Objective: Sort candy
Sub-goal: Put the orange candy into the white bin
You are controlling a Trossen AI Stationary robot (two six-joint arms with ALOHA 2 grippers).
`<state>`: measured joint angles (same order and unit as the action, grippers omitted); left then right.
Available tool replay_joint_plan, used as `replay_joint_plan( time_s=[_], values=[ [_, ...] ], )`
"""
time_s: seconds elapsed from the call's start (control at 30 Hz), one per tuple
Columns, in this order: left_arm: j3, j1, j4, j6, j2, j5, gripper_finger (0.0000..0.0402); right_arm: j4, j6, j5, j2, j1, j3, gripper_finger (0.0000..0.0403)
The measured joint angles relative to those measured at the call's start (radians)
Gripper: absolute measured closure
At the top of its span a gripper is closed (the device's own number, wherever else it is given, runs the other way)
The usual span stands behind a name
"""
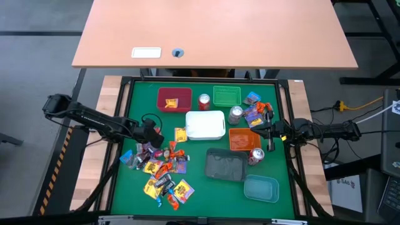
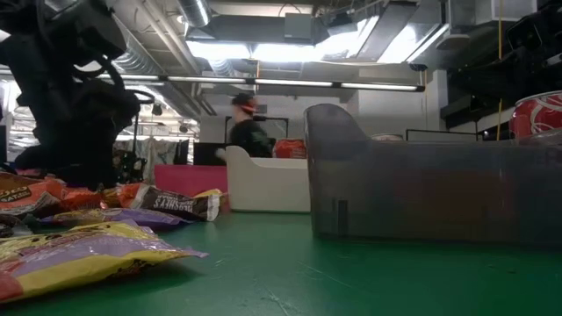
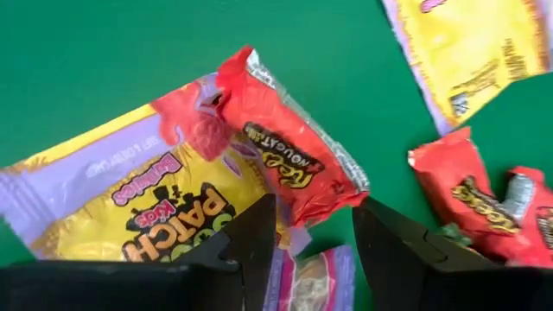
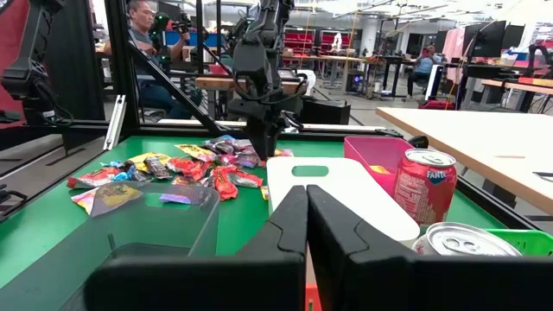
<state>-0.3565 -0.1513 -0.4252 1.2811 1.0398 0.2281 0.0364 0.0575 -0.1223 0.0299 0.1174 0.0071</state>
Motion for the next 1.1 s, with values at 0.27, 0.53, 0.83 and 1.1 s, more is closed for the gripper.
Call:
replay_joint_plan(
  time_s=[0.27,0.53,0.83,1.1],
  values=[
    [-0.005,0.0,0.017,-0.001,0.098,0.035,0.0261,0.0,0.0,0.0,0.0,0.0,0.0,0.0397],
    [-0.002,0.0,0.043,-0.001,0.112,0.034,0.0317,0.0,0.0,0.0,0.0,0.0,0.0,0.0397],
    [0.002,0.0,0.038,-0.005,0.064,0.013,0.0397,0.0,0.0,0.0,0.0,0.0,0.0,0.0397],
    [0.002,0.0,0.041,-0.008,-0.007,0.018,0.04,0.0,0.0,0.0,0.0,0.0,0.0,0.0397]
  ],
)
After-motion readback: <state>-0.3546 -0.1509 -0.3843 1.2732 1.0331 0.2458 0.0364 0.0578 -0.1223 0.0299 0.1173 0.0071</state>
